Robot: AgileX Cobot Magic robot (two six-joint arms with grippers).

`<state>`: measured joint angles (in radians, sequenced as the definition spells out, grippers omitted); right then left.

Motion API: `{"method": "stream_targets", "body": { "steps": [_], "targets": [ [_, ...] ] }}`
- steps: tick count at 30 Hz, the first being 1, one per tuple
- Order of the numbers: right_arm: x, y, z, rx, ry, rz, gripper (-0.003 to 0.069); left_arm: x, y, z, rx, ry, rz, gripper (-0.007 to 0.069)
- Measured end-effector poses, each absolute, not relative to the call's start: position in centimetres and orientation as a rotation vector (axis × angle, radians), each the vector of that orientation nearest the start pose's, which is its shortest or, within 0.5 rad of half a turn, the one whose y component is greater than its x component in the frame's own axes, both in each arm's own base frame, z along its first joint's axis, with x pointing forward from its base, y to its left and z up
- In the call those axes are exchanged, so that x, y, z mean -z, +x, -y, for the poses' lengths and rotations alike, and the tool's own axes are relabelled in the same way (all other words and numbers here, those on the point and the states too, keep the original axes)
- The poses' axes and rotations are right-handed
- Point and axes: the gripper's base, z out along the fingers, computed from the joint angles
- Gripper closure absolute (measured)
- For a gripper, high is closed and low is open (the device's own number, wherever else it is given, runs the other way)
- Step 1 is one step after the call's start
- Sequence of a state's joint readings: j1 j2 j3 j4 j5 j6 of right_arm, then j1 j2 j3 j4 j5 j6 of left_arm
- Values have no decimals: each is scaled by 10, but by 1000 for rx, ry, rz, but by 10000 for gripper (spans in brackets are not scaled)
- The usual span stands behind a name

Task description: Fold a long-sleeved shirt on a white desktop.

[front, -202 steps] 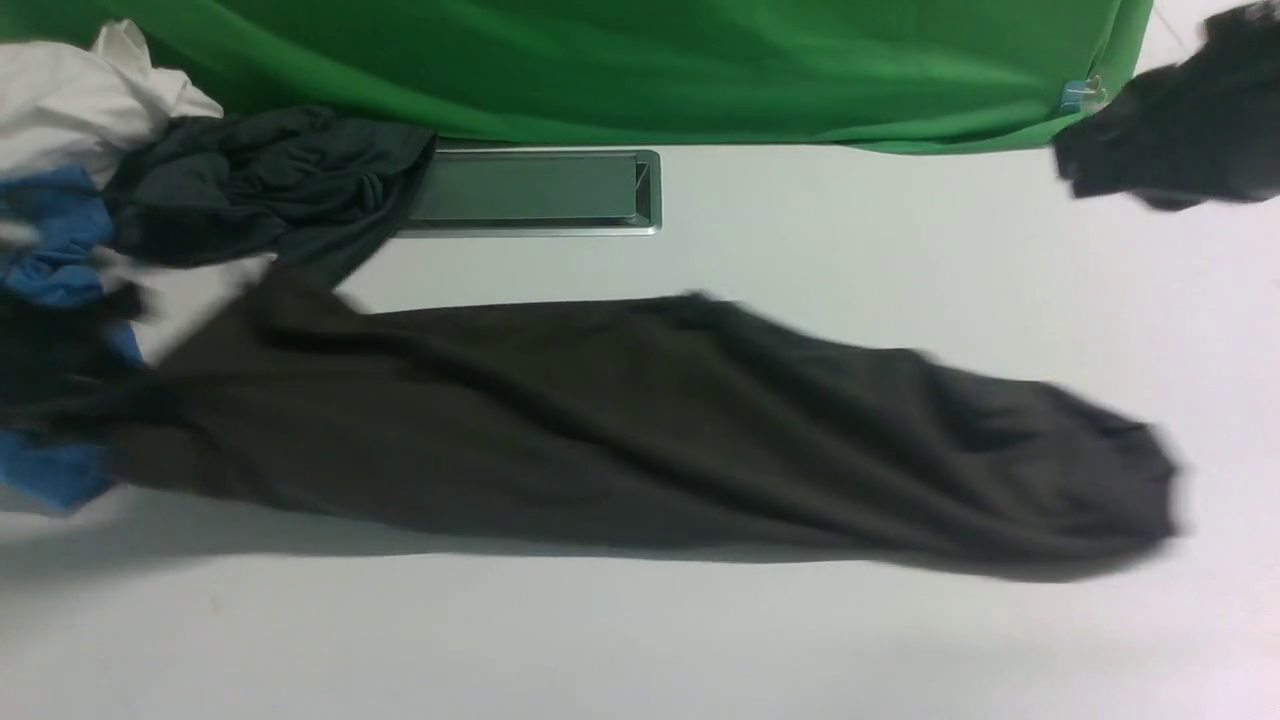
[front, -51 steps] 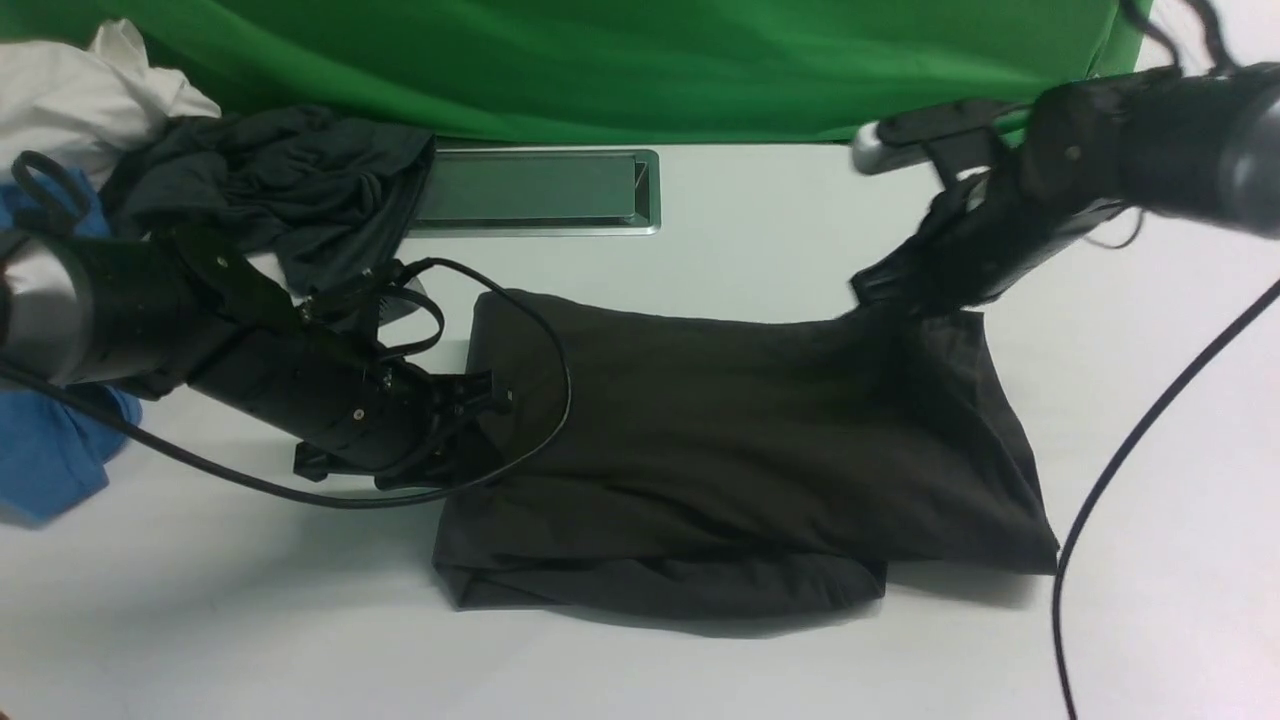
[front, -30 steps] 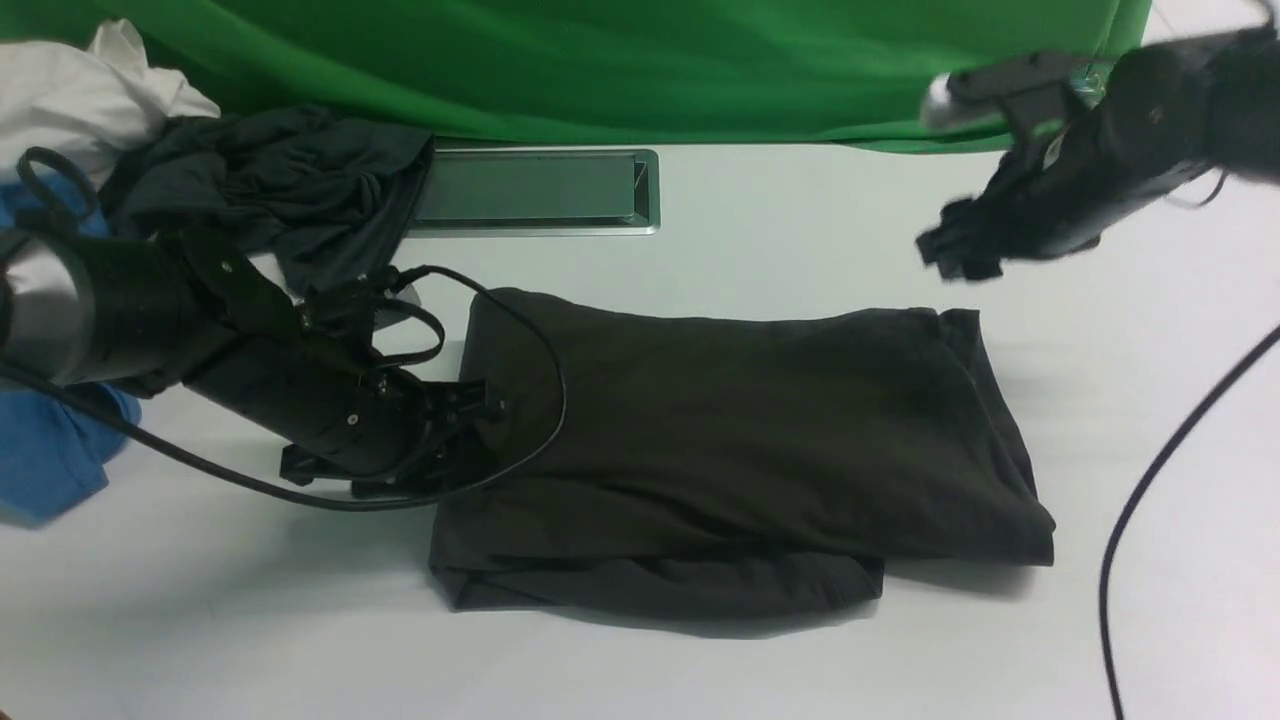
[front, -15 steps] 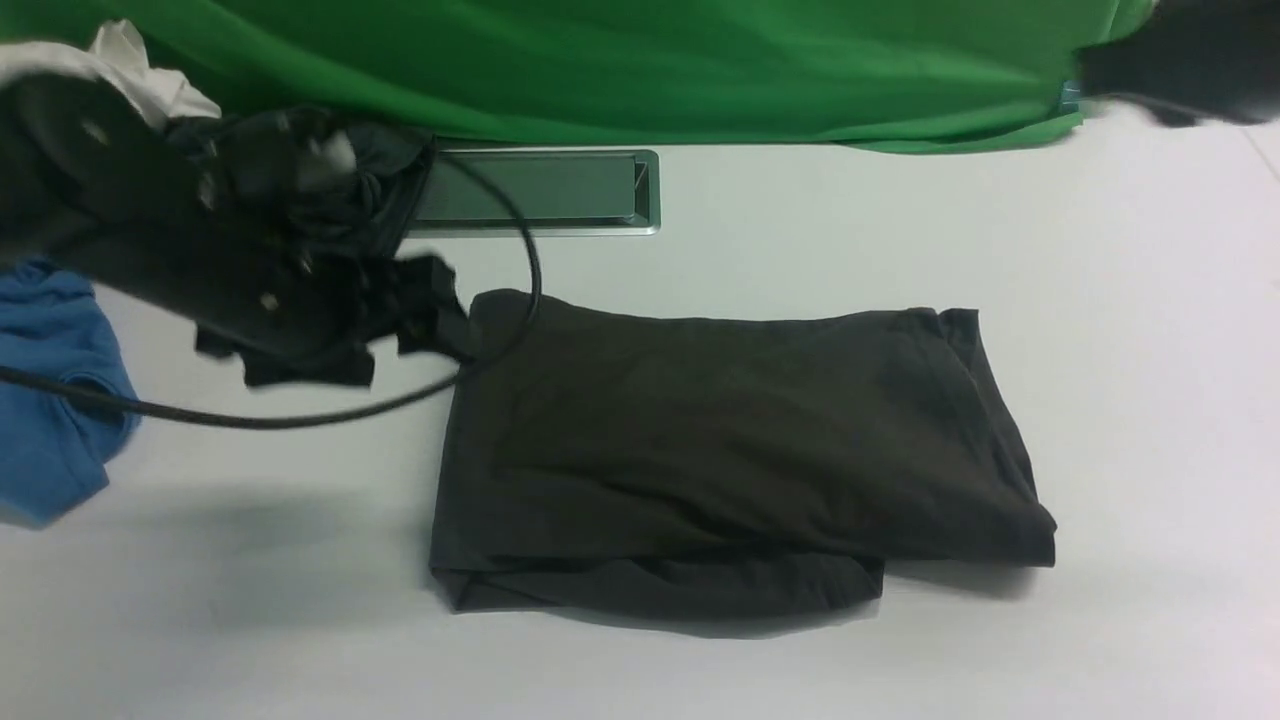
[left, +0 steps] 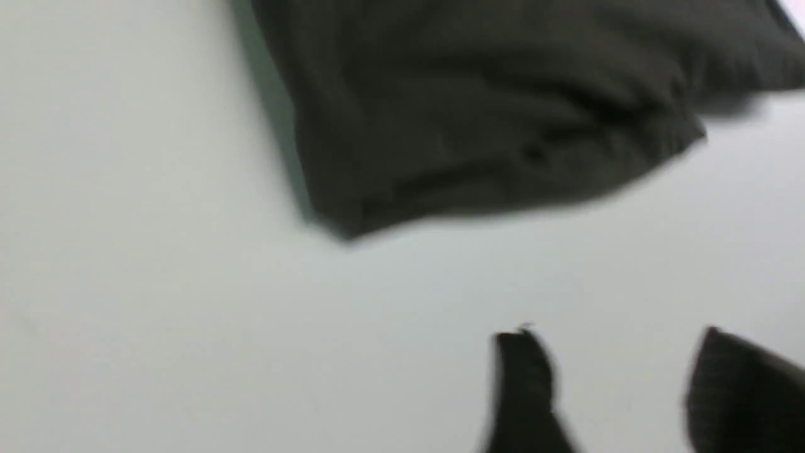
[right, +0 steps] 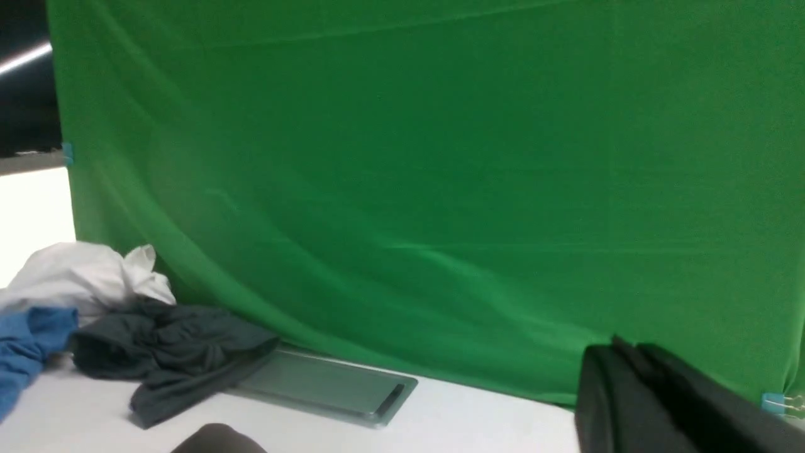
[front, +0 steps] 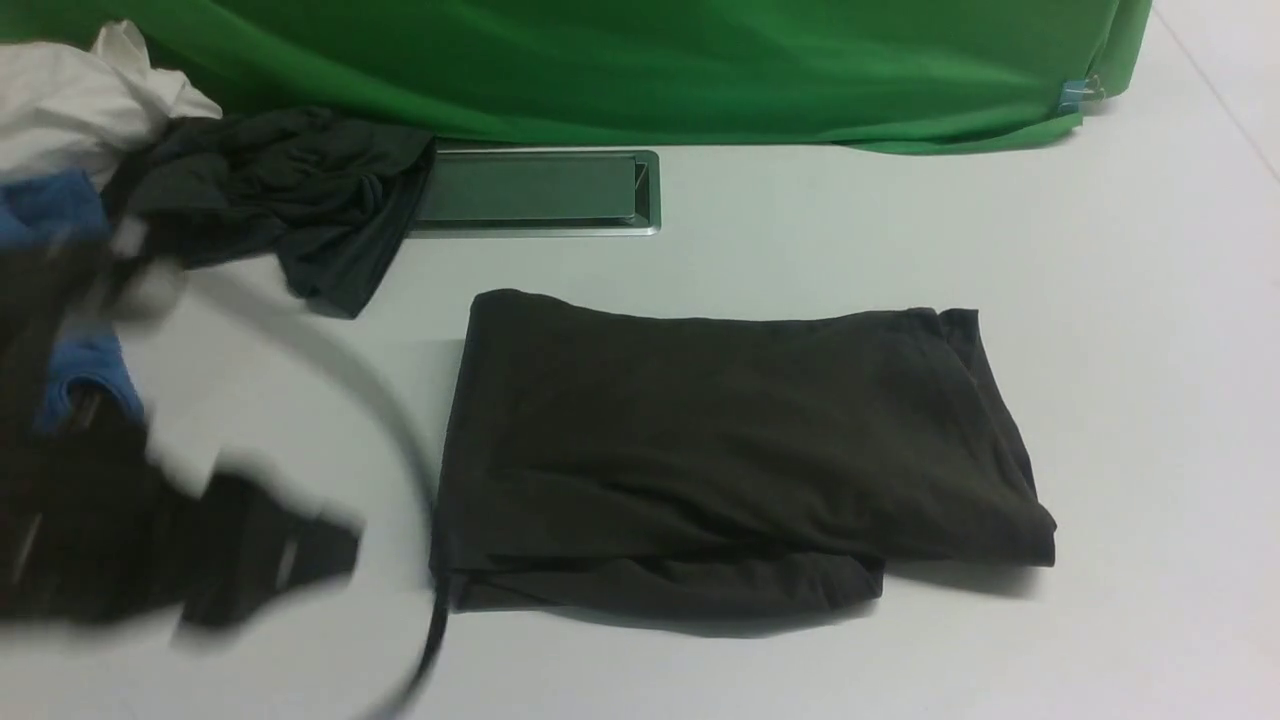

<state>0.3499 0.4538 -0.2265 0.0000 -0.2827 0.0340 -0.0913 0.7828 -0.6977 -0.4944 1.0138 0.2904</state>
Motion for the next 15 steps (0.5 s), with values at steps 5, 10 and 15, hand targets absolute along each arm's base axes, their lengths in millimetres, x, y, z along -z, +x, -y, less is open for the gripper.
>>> {"method": "stream_targets", "body": {
  "steps": [5,10,15],
  "targets": [
    [-264,89,-33,-319,-224,-1414,586,-315,69,45,552,339,-2253,585],
    [-249,89,-32,-316,-230,-1459,566,-329,31,40,482,361,-2001,608],
    [-237,88,-32,-313,-235,-1495,551,-333,8,37,444,358,-1848,607]
  ]
}}
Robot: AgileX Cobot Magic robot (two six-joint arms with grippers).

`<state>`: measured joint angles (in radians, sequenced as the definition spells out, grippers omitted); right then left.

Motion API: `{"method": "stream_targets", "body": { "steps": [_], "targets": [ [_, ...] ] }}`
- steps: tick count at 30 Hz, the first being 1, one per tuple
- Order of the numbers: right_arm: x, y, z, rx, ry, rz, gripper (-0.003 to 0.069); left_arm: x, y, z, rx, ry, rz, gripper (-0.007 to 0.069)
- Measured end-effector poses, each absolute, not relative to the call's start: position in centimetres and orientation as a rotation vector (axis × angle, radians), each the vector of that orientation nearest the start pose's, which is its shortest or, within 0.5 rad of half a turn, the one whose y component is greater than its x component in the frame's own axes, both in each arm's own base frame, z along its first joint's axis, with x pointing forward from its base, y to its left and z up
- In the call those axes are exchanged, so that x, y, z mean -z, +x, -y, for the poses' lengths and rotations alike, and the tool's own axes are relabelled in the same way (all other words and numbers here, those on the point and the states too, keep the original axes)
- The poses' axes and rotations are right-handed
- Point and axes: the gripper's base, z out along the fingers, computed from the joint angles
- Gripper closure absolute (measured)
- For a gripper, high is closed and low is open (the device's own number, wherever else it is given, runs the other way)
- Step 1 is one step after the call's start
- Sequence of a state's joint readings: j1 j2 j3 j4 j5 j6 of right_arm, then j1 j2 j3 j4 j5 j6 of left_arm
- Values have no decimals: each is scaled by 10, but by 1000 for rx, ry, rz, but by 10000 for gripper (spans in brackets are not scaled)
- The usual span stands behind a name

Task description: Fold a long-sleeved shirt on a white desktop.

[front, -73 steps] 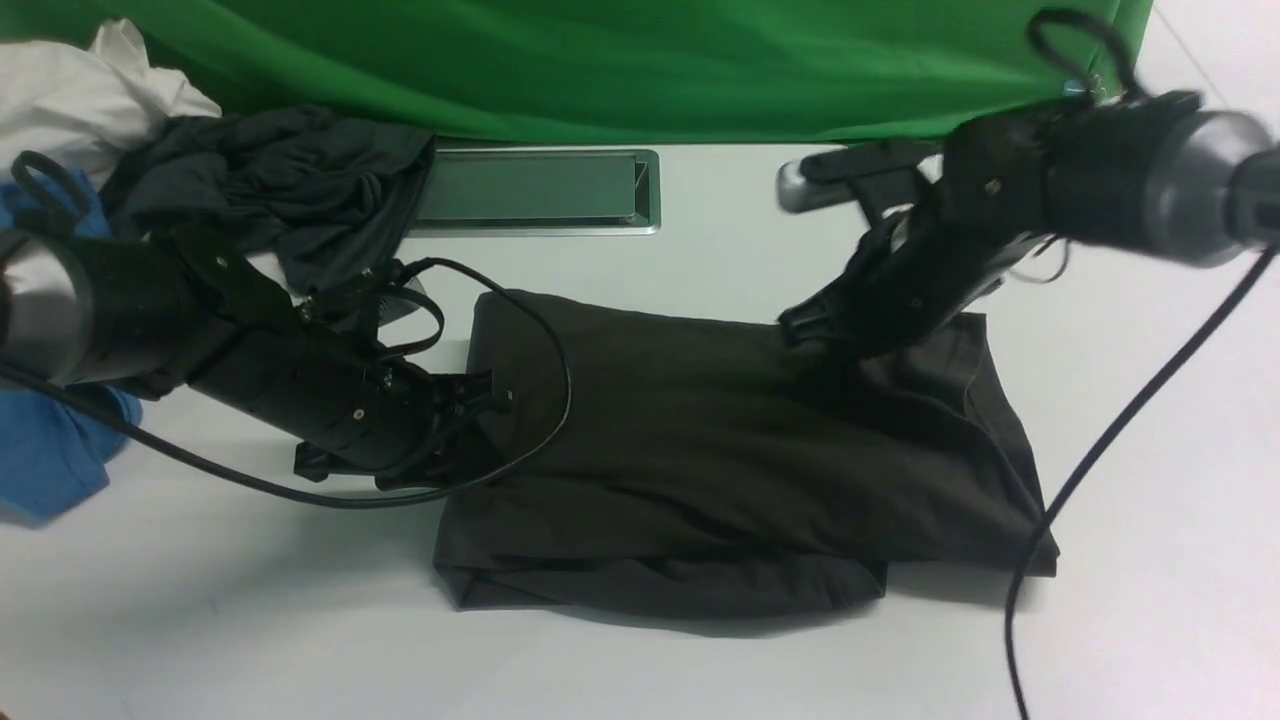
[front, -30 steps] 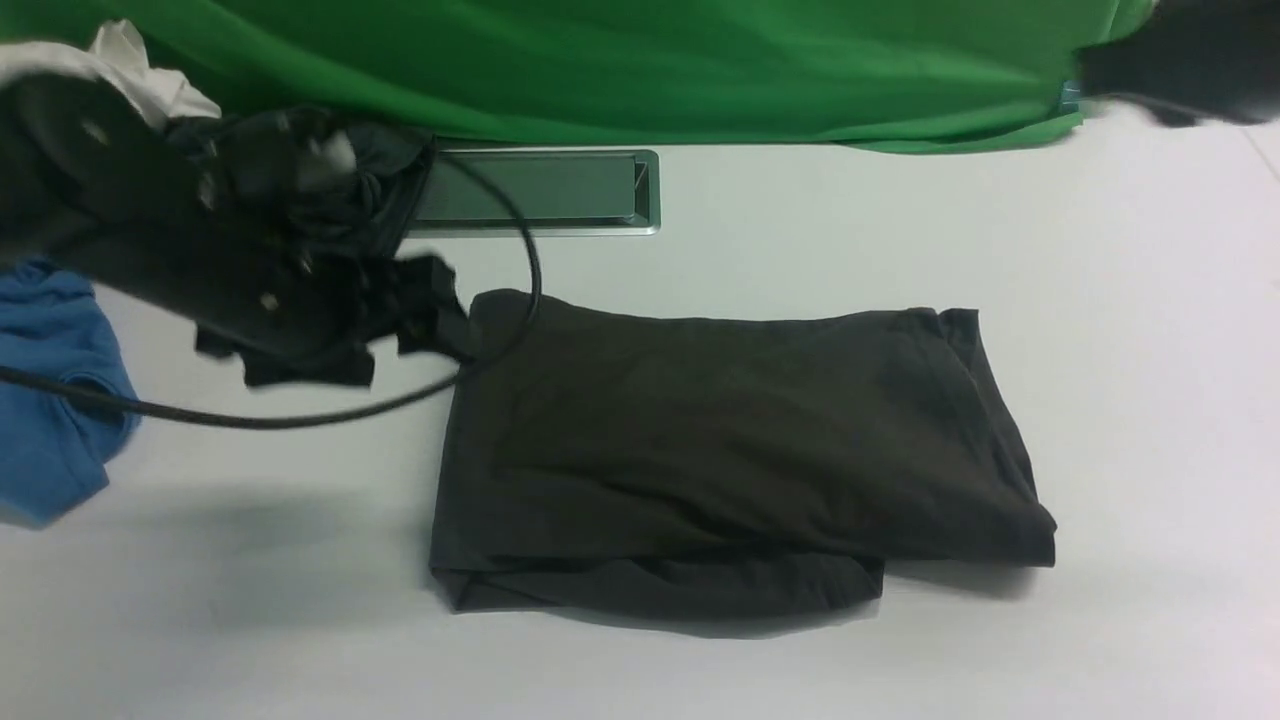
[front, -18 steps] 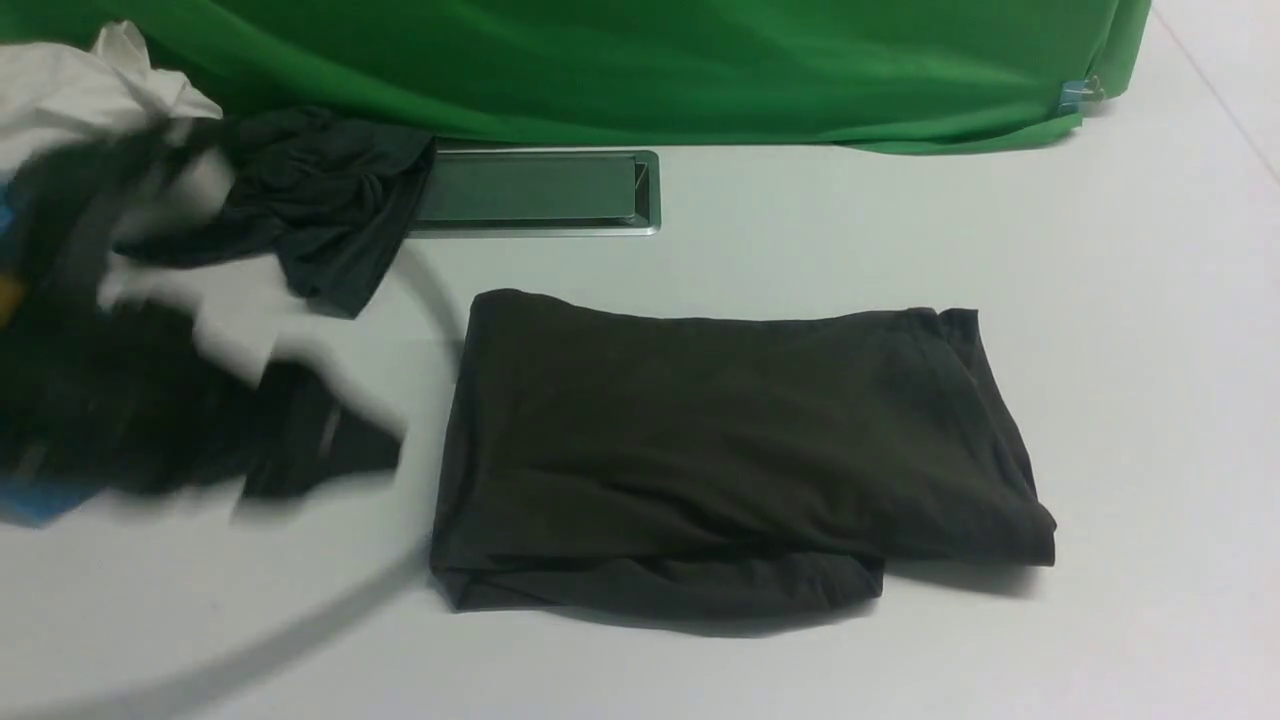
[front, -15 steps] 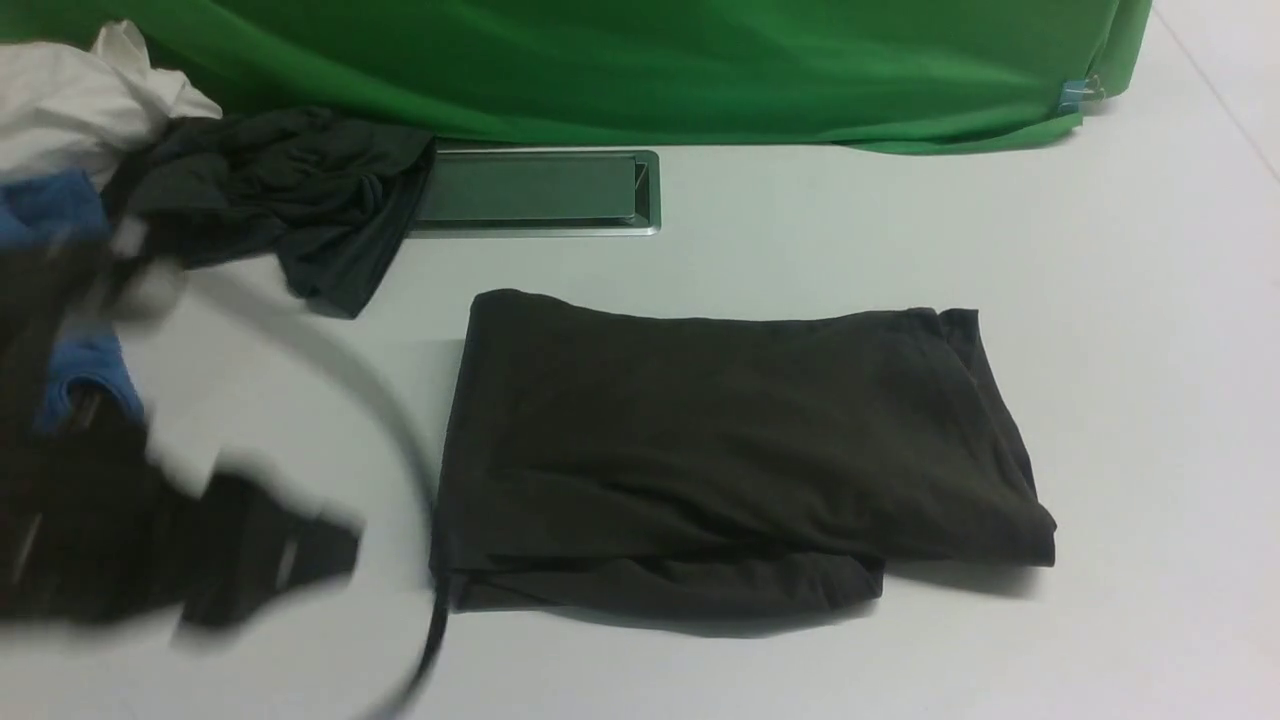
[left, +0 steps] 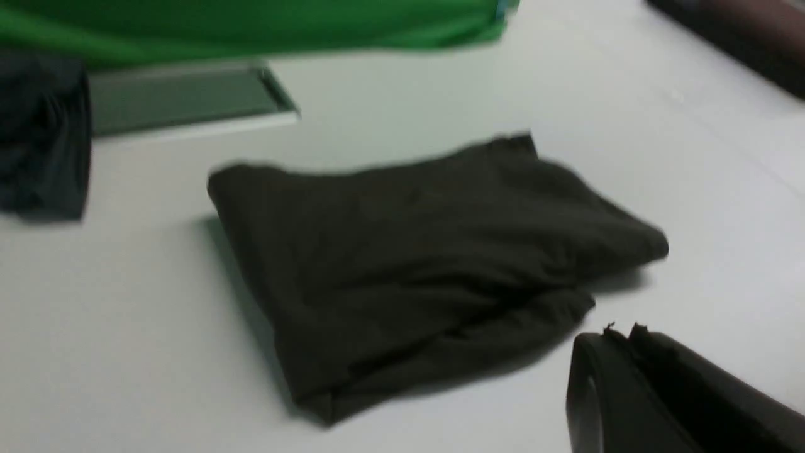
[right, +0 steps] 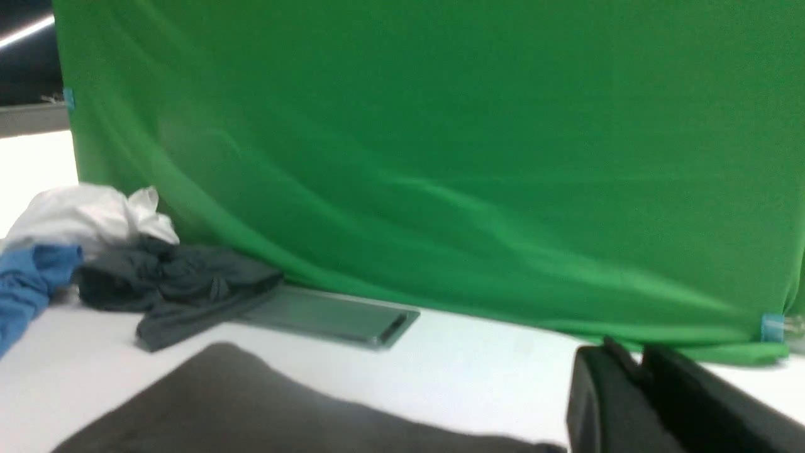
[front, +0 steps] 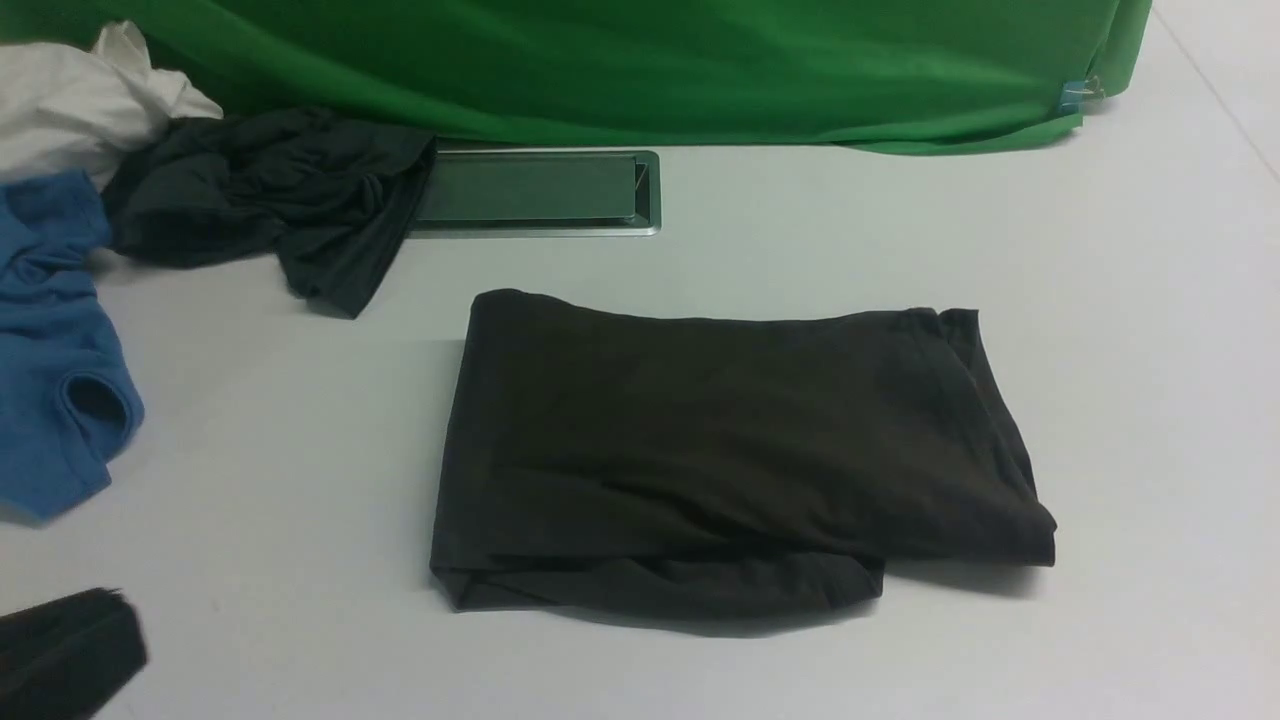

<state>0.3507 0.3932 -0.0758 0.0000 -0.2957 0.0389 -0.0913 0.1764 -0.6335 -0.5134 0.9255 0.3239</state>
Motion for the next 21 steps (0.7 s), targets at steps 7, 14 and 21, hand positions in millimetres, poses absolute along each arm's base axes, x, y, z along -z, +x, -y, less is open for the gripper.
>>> {"method": "stream_targets", "body": {
  "steps": [7,14,21],
  "targets": [
    [-224,87,-32,-307,-243,-1544,530,-334,-1,36,434,363,-1800,607],
    [-222,87,-32,-306,-244,-1553,515,-333,-1,36,434,363,-1801,607],
    [-221,87,-32,-306,-244,-1555,512,-333,-1,36,434,363,-1801,607]
  ]
}}
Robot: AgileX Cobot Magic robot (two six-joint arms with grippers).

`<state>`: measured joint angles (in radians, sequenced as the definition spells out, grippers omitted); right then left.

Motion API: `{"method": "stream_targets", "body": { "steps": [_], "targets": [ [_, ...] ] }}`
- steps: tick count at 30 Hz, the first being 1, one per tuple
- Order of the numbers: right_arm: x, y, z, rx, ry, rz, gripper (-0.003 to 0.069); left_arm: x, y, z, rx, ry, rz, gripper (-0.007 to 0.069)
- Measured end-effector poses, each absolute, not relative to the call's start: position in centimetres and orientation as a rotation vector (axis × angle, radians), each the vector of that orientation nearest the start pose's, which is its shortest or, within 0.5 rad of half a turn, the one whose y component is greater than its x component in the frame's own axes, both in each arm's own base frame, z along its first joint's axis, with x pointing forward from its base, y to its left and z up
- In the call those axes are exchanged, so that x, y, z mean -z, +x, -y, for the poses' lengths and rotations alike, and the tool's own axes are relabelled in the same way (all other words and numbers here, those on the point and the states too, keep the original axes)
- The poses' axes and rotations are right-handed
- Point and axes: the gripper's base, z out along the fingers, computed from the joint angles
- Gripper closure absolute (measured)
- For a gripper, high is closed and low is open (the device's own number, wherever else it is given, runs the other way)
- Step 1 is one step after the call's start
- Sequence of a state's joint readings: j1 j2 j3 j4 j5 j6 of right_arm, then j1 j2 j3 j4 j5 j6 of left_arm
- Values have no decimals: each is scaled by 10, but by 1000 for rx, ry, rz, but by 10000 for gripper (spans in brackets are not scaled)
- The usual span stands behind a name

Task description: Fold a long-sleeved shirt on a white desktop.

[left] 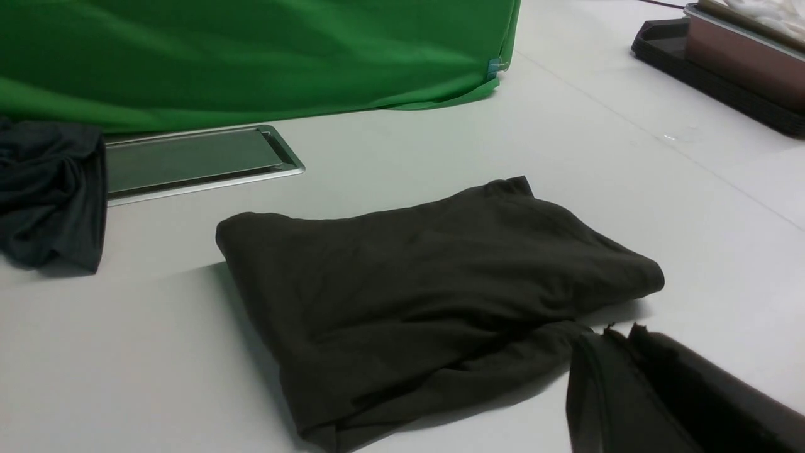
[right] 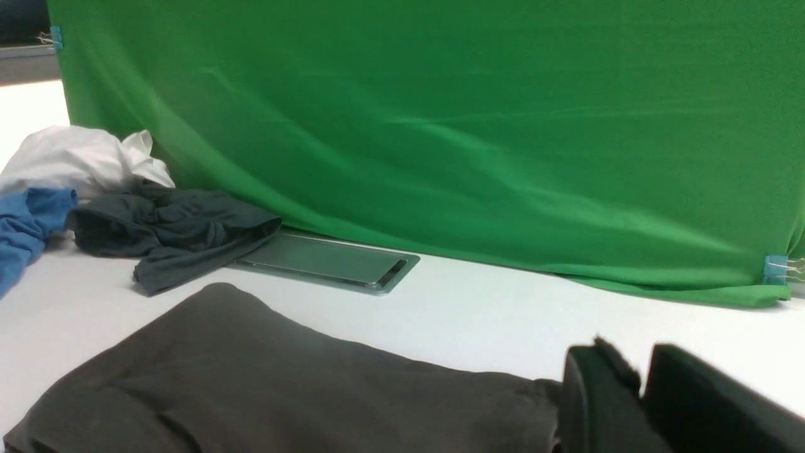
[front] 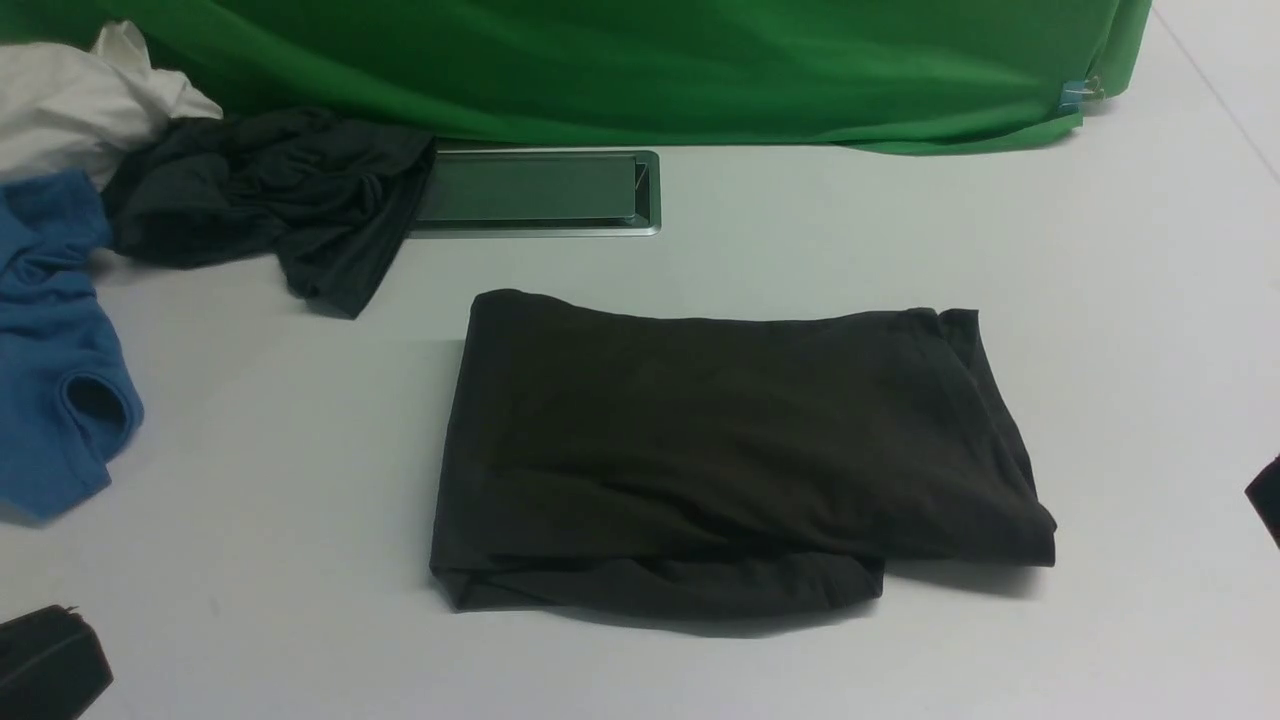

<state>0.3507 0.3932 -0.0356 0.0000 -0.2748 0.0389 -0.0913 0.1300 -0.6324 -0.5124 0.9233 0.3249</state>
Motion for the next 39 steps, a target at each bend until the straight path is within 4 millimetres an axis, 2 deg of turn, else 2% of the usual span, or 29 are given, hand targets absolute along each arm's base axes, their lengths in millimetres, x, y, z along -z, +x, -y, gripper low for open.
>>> {"method": "stream_targets", "body": {
  "steps": [13,25,29,33,34,35,36,38,39],
  "targets": [
    [-221,87,-32,-306,-244,-1555,487,-333,-1,36,428,371,-1799,607],
    [-221,87,-32,-305,-245,-1561,452,-333,-16,34,410,379,-1729,607],
    [-220,88,-32,-305,-246,-1565,442,-332,-15,32,390,342,-1679,607],
    [-220,88,-32,-305,-246,-1565,437,-313,15,20,221,162,-1570,607],
    [-220,88,-32,-305,-246,-1566,435,-298,26,15,156,102,-1556,607],
    [-220,88,-32,-305,-246,-1566,435,-296,27,14,146,95,-1555,607],
    [-220,88,-32,-305,-246,-1566,431,-274,37,8,70,47,-1559,607],
    [-220,88,-32,-305,-246,-1566,429,-255,43,4,23,21,-1571,607],
    [-220,88,-32,-305,-246,-1566,425,-233,50,1,-19,-1,-1596,607]
  ]
}}
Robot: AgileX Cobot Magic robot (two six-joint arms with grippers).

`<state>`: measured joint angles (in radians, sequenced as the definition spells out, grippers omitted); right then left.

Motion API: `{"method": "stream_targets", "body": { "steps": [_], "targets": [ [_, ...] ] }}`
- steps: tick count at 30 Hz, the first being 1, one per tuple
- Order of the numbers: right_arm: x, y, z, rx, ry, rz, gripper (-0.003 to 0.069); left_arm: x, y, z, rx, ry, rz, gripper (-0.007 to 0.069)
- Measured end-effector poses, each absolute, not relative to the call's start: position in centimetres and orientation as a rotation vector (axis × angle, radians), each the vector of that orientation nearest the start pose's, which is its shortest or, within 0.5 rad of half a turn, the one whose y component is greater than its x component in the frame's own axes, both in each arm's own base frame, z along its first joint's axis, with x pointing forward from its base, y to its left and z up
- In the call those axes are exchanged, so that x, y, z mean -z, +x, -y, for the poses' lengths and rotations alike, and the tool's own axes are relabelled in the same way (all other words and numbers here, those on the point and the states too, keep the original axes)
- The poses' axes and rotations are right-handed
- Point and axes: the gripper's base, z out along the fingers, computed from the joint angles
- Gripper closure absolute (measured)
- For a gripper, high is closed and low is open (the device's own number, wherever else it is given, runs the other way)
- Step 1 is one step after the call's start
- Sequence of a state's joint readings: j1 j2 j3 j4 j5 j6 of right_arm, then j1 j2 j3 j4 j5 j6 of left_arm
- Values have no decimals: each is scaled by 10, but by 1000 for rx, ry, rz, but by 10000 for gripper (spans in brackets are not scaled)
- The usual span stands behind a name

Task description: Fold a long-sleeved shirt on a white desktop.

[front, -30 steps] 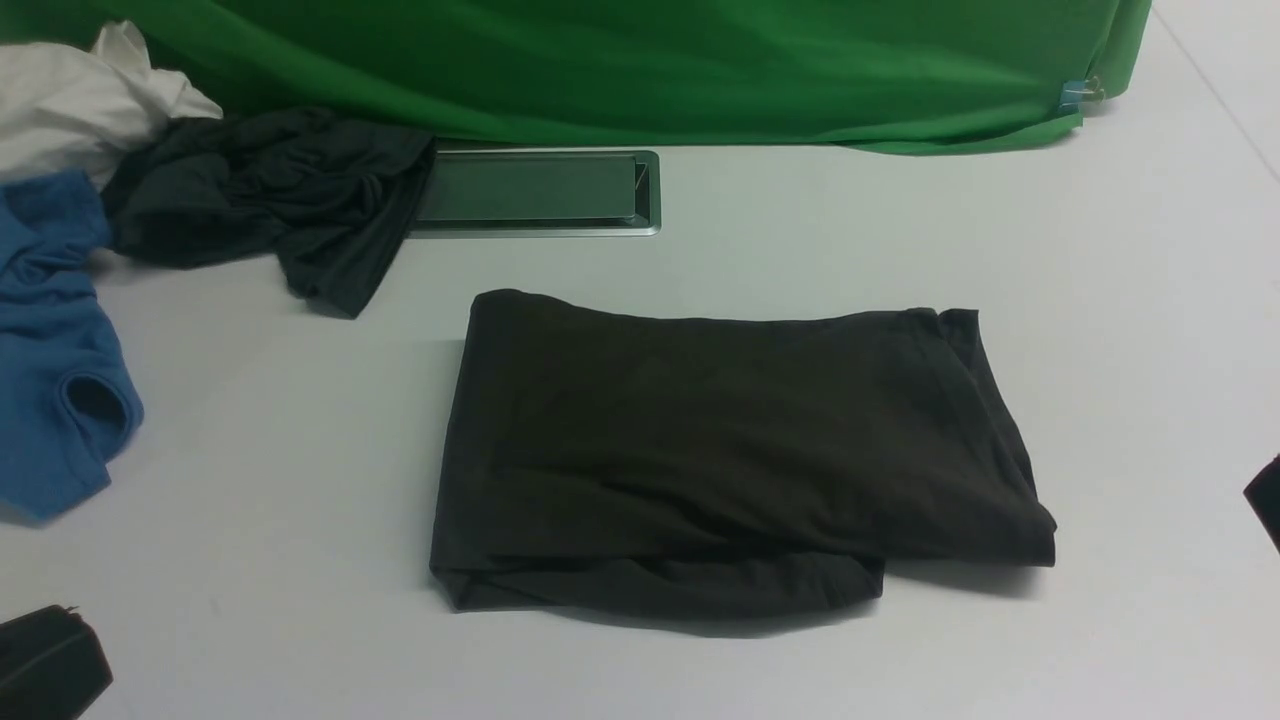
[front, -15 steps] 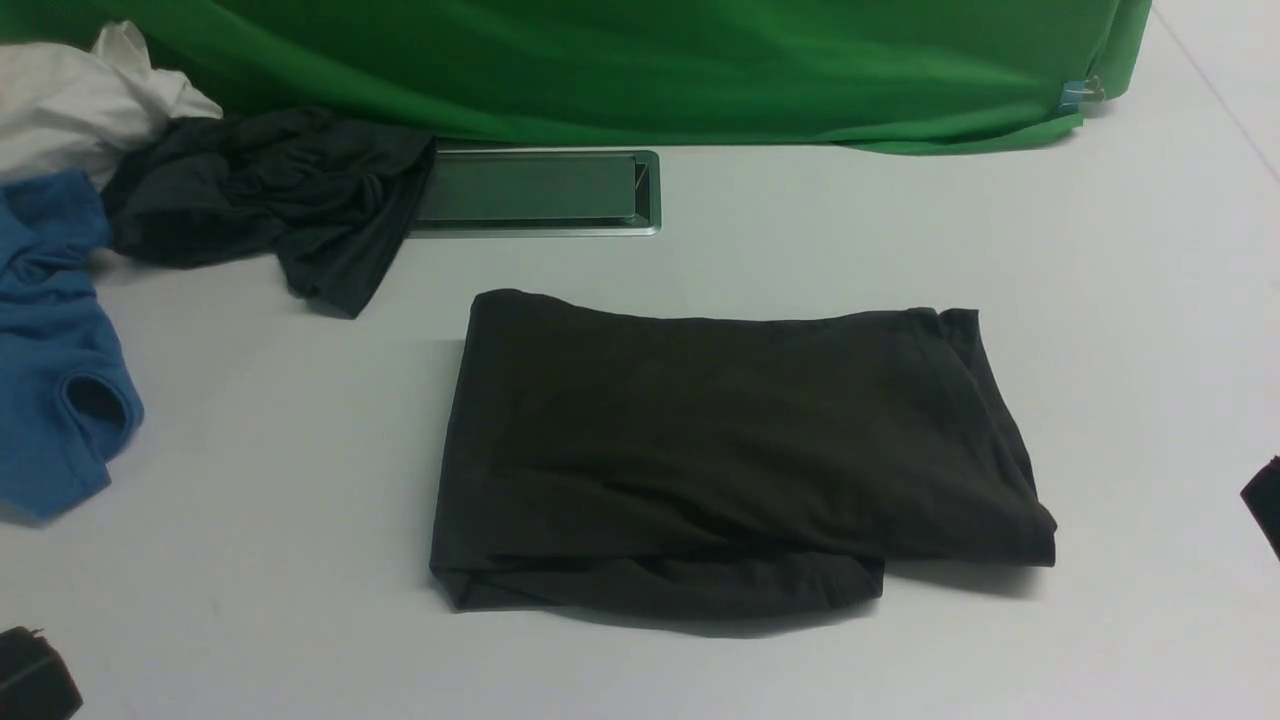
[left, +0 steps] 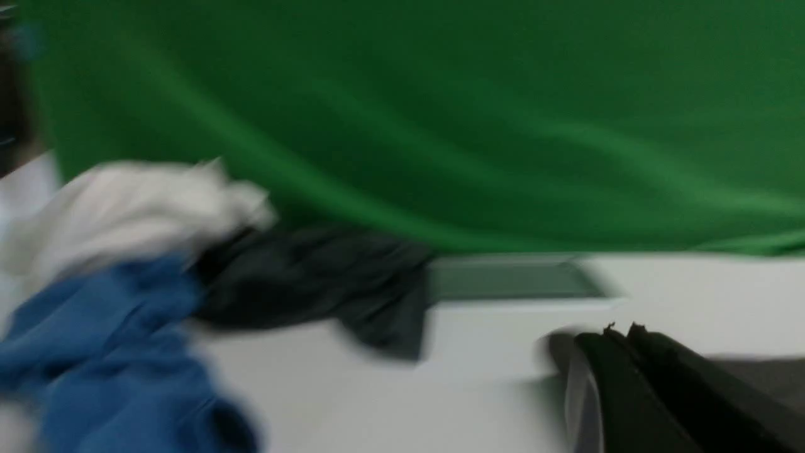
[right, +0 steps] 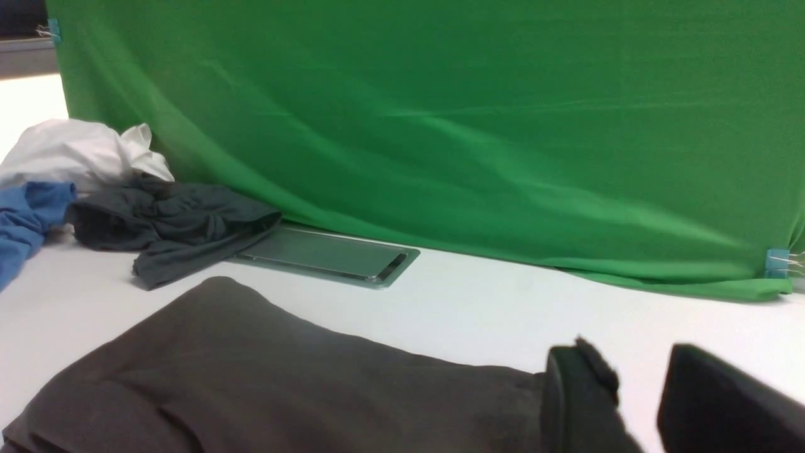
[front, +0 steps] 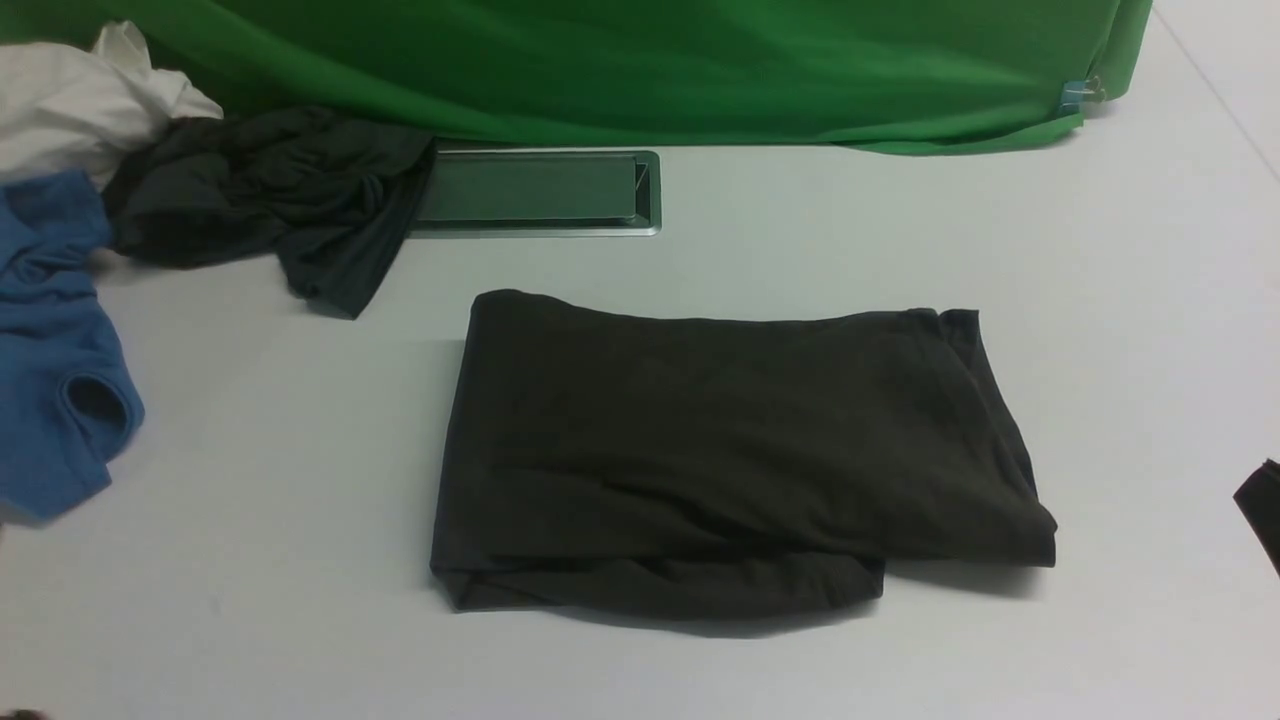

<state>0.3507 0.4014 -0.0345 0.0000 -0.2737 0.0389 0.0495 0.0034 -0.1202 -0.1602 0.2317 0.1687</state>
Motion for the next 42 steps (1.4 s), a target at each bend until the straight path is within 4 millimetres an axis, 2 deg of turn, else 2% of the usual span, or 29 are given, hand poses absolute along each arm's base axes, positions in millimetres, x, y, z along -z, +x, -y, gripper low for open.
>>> {"method": "stream_targets", "body": {
  "steps": [1,6,13,35,38,42],
  "targets": [
    [-220,88,-32,-305,-246,-1566,424,-212,54,-1,-35,-19,-1623,607],
    [-220,88,-32,-305,-246,-1566,423,-187,55,-2,-46,-16,-1749,607],
    [-220,88,-32,-305,-246,-1566,420,-187,55,0,-35,39,-1753,606],
    [-221,87,-32,-306,-245,-1558,420,-187,55,0,-34,41,-1749,606],
    [-224,84,-29,-297,-228,-1528,420,-187,55,0,-34,41,-1749,606],
    [-228,82,-17,-202,-128,-1482,420,-187,55,0,-34,41,-1748,606]
  ]
}}
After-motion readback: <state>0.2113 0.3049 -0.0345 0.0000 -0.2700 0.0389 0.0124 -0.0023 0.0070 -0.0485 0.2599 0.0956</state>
